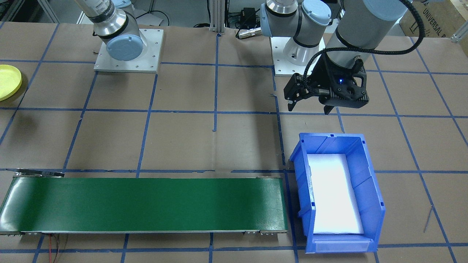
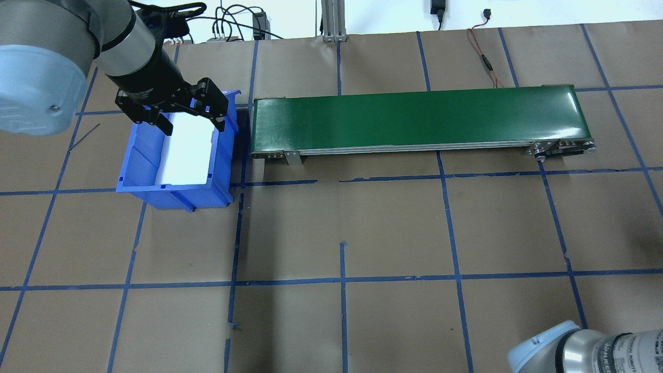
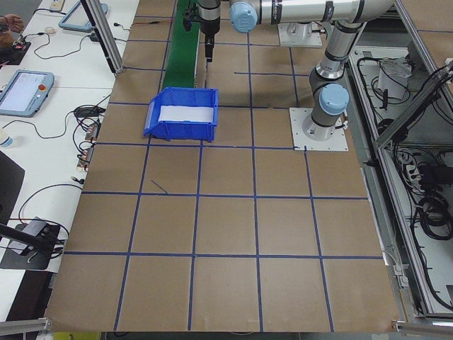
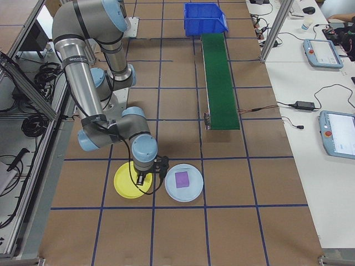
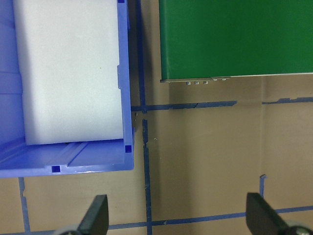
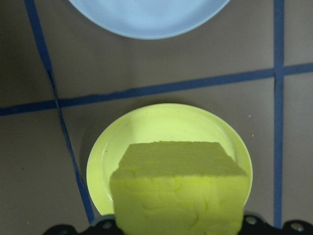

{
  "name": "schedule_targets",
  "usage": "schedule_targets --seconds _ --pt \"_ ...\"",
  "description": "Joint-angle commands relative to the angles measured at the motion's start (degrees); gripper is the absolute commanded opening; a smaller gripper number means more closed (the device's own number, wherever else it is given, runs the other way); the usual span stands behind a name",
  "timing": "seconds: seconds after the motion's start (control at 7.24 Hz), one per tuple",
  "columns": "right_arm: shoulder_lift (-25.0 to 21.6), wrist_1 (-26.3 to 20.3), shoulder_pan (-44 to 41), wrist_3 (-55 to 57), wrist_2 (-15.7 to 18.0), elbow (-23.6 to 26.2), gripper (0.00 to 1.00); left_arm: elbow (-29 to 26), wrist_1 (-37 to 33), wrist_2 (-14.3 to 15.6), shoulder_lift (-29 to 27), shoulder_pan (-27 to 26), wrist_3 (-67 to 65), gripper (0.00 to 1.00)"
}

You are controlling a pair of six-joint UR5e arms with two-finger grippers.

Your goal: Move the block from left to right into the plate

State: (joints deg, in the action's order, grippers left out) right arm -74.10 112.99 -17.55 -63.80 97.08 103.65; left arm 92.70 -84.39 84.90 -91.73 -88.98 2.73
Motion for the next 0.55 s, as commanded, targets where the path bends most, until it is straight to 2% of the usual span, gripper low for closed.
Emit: schedule_targets --seconds 0.0,0.14,0.28,0.41 --pt "0.45 5.37 3.48 -2.64 -1.02 7.59 0.17 -0.06 0.01 2.44 0.24 -0.06 0.26 1.00" --pt "0.45 8.88 3.84 -5.96 -0.58 8.58 0.22 -0.06 0.10 4.64 0.24 -0.14 0.09 1.00" --pt "0.45 9.95 3.84 -7.99 -0.75 8.50 0.29 -0.06 0.10 5.09 0.41 -0.15 0.08 1.00" --pt "0.27 9.97 3.84 -8.79 -1.71 8.15 0.53 0.03 0.54 5.10 0.50 -0.15 0.08 1.00"
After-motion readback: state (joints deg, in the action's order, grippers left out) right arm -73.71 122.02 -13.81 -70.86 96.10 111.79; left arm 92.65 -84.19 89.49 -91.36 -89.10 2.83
